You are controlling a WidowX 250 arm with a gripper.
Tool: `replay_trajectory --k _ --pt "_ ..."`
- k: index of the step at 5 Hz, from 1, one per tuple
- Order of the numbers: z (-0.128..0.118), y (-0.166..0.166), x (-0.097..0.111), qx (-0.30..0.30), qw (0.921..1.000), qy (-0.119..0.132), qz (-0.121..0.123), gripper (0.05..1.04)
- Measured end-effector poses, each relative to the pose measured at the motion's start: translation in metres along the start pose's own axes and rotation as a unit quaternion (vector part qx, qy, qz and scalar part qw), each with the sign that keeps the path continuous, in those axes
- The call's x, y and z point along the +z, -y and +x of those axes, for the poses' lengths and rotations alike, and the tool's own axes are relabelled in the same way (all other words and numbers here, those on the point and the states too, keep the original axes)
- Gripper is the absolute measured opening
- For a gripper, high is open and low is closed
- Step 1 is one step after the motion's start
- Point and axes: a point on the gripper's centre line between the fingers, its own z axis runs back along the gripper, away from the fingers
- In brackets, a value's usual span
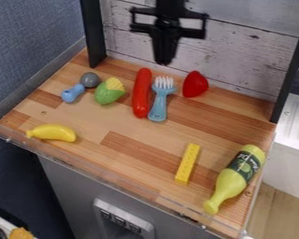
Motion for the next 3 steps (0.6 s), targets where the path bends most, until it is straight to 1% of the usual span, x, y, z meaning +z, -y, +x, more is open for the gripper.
replay_trajectory --k 1,2,3 --pt "0.015 -0.032 0.016 -0.013 0.9998 0.017 -0.006 0.053" --pt "0.035 -0.057 0.015 -0.082 0.9965 0.012 -0.006 0.053" --pt "0.052 -0.080 0.017 -0.169 0.9856 0.008 -0.005 0.053"
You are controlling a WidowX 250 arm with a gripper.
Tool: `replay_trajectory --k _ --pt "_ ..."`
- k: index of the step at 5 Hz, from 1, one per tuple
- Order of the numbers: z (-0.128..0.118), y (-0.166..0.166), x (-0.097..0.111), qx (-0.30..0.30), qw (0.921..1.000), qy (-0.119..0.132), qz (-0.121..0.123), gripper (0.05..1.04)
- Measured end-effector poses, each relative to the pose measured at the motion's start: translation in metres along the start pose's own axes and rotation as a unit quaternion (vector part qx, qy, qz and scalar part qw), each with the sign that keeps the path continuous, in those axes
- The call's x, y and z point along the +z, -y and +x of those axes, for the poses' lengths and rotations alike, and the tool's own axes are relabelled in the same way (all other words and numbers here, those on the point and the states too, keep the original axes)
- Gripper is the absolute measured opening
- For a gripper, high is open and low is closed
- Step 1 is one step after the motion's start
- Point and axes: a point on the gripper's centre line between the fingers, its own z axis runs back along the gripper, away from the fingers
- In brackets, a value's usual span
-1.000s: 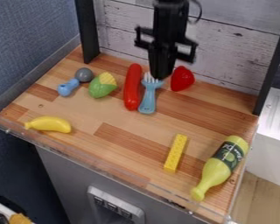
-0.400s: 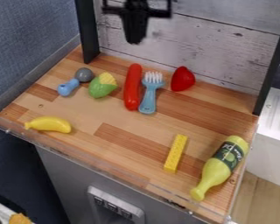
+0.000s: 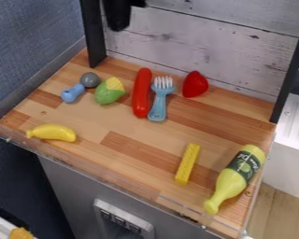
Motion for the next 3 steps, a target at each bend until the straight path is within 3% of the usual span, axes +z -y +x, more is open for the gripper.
replay_trajectory --k 1,2,3 --pt "0.003 -0.020 -0.002 -0.047 0.9989 -0.003 -0.003 0.053" --pt "-0.001 -0.035 0.001 -0.043 0.9991 -0.003 -0.002 0.053" --pt "-0.003 -0.039 -0.015 -0.009 0.9999 -0.004 -0.002 0.053"
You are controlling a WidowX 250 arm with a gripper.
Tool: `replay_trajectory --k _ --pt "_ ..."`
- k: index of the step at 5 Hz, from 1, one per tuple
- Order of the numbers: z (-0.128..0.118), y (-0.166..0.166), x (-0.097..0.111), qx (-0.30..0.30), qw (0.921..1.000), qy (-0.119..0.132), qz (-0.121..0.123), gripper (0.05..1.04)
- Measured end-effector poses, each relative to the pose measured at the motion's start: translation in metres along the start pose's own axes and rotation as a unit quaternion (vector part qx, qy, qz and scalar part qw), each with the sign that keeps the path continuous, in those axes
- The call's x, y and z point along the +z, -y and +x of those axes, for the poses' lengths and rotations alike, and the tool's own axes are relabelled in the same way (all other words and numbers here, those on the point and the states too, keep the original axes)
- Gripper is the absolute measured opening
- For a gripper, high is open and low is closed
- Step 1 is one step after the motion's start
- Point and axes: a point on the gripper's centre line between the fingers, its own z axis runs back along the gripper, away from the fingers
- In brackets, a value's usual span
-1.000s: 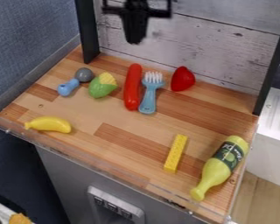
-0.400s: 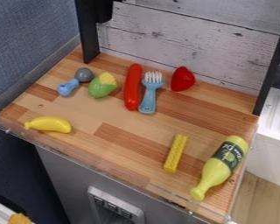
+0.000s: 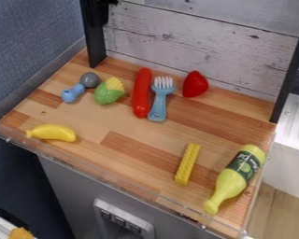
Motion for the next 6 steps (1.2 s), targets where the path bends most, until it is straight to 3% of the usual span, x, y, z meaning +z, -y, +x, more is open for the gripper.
replay_trajectory --k 2,3,4,6 --pt "-0.013 -0.007 -0.050 0.107 0.9943 -0.001 0.000 0.053" --pt "-0.019 -0.017 -0.067 0.133 0.9910 0.012 0.005 0.053" --pt "-0.022 -0.028 -0.081 0.119 0.9927 0.017 0.009 0.053" --pt "-0.016 -0.030 -0.083 0.017 0.9996 0.017 0.016 0.053"
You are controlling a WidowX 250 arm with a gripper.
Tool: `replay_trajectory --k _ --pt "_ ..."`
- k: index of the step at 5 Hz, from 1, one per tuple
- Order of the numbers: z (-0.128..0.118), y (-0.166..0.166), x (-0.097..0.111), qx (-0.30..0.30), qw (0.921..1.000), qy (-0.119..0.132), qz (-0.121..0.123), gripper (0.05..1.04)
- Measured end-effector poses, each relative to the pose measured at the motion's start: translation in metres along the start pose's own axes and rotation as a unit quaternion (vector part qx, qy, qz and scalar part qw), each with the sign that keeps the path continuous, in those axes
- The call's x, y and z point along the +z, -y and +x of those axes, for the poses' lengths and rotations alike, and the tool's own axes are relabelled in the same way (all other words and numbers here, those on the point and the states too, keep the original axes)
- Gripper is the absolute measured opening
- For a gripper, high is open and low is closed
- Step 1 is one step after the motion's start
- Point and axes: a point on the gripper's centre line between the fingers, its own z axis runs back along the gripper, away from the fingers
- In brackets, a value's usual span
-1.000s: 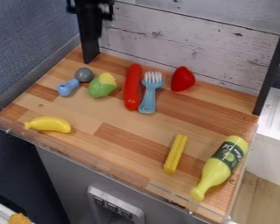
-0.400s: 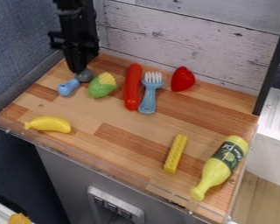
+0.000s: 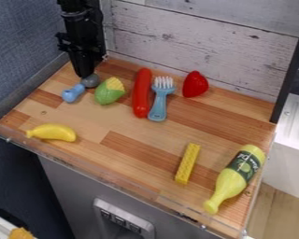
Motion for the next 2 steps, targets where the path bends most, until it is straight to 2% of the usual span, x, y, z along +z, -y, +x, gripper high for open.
replay_trajectory --k 1,2 --pt "0.0018 0.0015 -0.0002 -0.026 0.9997 0.000 0.001 0.053" --pt "0.0033 0.0048 0.0003 -0.024 0.9997 -0.004 0.001 0.053"
